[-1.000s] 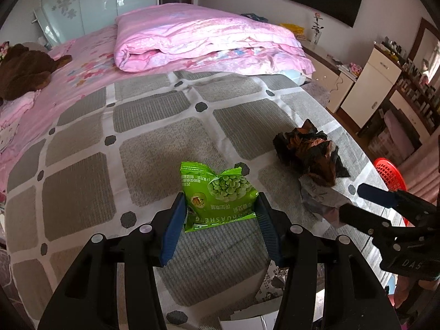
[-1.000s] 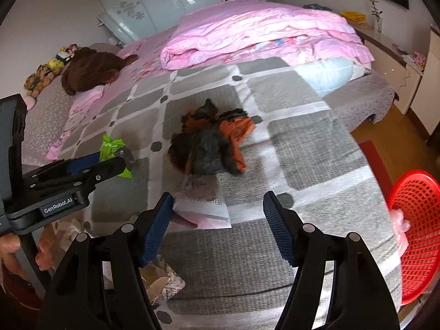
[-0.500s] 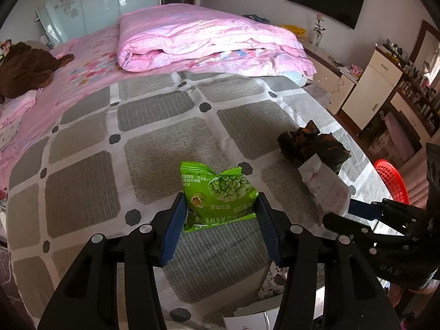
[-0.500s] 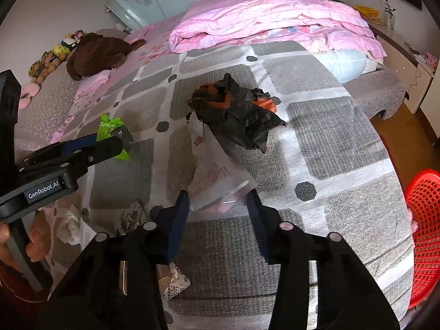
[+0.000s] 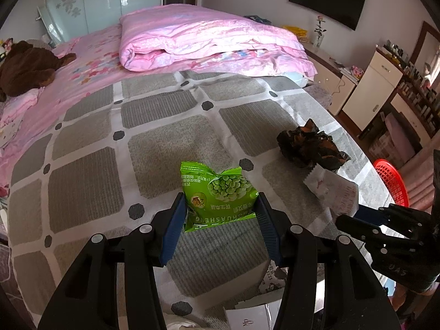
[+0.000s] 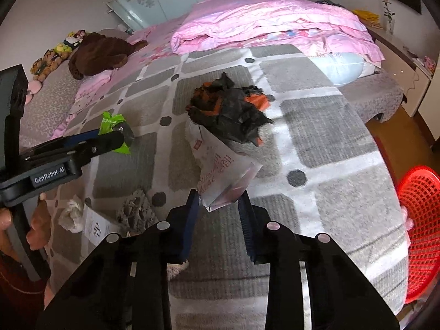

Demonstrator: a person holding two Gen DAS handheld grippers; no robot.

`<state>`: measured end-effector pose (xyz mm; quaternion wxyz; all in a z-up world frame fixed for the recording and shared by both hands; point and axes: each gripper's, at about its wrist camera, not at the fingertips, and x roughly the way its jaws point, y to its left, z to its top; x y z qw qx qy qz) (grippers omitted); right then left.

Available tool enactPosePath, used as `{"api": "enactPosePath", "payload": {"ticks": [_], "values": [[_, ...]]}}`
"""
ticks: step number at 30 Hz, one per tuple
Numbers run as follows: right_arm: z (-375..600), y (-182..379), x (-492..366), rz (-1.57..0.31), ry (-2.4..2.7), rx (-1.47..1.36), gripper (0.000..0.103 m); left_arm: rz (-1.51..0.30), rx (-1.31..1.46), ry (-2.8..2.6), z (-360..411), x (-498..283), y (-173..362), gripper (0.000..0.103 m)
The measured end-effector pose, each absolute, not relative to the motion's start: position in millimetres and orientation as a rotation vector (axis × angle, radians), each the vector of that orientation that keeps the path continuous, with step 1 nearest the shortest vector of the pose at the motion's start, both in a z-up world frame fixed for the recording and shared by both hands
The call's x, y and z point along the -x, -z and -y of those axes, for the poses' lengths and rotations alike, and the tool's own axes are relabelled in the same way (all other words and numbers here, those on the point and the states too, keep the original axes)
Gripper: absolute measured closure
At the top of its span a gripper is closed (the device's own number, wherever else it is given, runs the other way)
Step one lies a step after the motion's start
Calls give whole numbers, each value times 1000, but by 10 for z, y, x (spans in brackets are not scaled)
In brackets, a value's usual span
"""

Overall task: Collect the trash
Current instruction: 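Grasp the white paper packet with the right tool while the left tool holds the snack bag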

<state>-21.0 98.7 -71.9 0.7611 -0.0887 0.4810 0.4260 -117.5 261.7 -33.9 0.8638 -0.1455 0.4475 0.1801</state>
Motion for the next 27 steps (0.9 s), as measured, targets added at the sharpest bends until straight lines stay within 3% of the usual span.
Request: {"api": "enactPosePath", "payload": {"ticks": [4,6,8,10,16,18,22,27], "values": [[-872,730,182,-1056,-895,190,72,-933,301,-372,-2583,1178,321,54],[-838,732,170,-1064,-888,178,63,-931,298,-369,-2558,1177,311,54],[-812,715,173,-1054,-878,169,48,-930,296,-368,-2543,1177,306,54],[-811,692,174,-1042,-877,160,44,-931,298,-369,-2541,1178,307,54],[-919,695,134,-1022,-875,175,44,-931,298,-373,-2553,1177,307,54],[-963,712,124,-1020,-882,184,46,-930,301,-377,-2556,1182,309,54],[-989,769,93,-1045,-886,186,66,-929,298,-377,-2556,1181,309,54],[-913,750,101,-1042,-885,176,74,-927,292,-377,-2557,1199,303,54]]}}
